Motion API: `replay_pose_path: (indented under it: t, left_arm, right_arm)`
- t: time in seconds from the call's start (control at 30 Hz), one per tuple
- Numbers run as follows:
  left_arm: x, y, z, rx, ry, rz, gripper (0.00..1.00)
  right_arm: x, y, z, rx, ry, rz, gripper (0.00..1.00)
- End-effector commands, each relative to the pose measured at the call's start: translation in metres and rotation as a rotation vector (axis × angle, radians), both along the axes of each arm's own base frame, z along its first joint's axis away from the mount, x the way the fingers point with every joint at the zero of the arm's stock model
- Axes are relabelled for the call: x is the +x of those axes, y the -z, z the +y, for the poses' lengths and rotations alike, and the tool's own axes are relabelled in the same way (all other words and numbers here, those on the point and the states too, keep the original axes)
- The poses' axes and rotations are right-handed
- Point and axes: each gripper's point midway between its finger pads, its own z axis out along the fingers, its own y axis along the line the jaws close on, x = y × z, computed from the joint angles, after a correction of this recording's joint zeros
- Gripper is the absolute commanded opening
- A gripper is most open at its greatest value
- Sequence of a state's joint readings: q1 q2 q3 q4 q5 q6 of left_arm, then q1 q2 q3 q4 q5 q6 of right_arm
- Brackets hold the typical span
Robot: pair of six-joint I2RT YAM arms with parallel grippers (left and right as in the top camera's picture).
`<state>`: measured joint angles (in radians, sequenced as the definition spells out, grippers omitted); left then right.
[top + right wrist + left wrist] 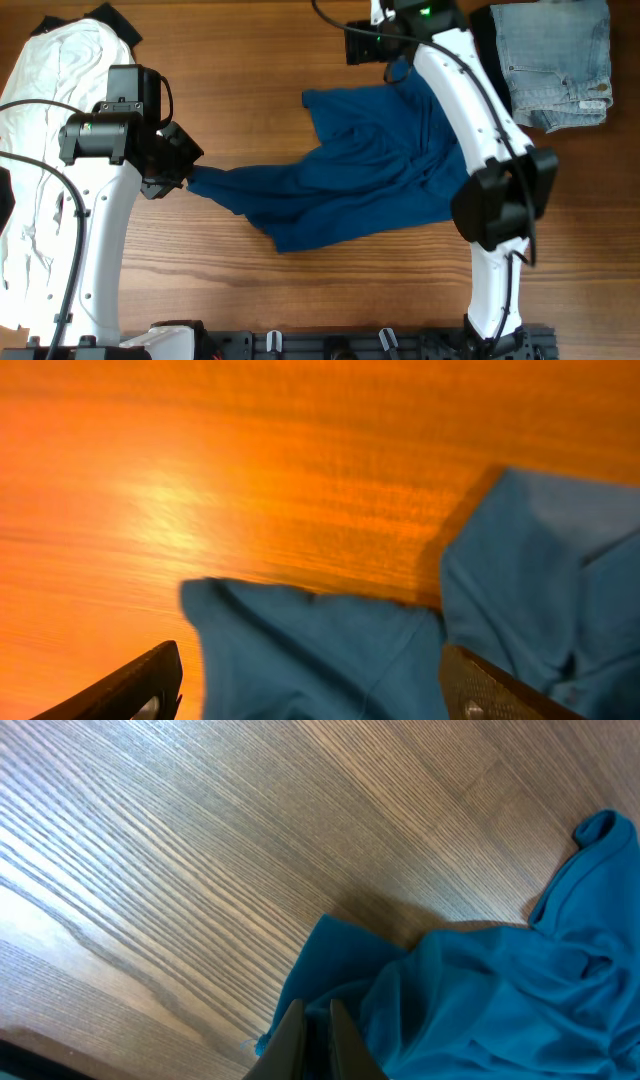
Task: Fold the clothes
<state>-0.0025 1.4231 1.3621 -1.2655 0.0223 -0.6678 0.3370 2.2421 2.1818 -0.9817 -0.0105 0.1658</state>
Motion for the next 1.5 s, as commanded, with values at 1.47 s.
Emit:
replay_pose_path:
  t: [1.47]
  left_arm:
    - [-0.002, 0.002, 0.006, 0.026, -0.002, 0.008, 0.04]
  right_arm:
    - [-0.008, 0.113, 0.138, -0.018, -0.574, -0.051, 0.81]
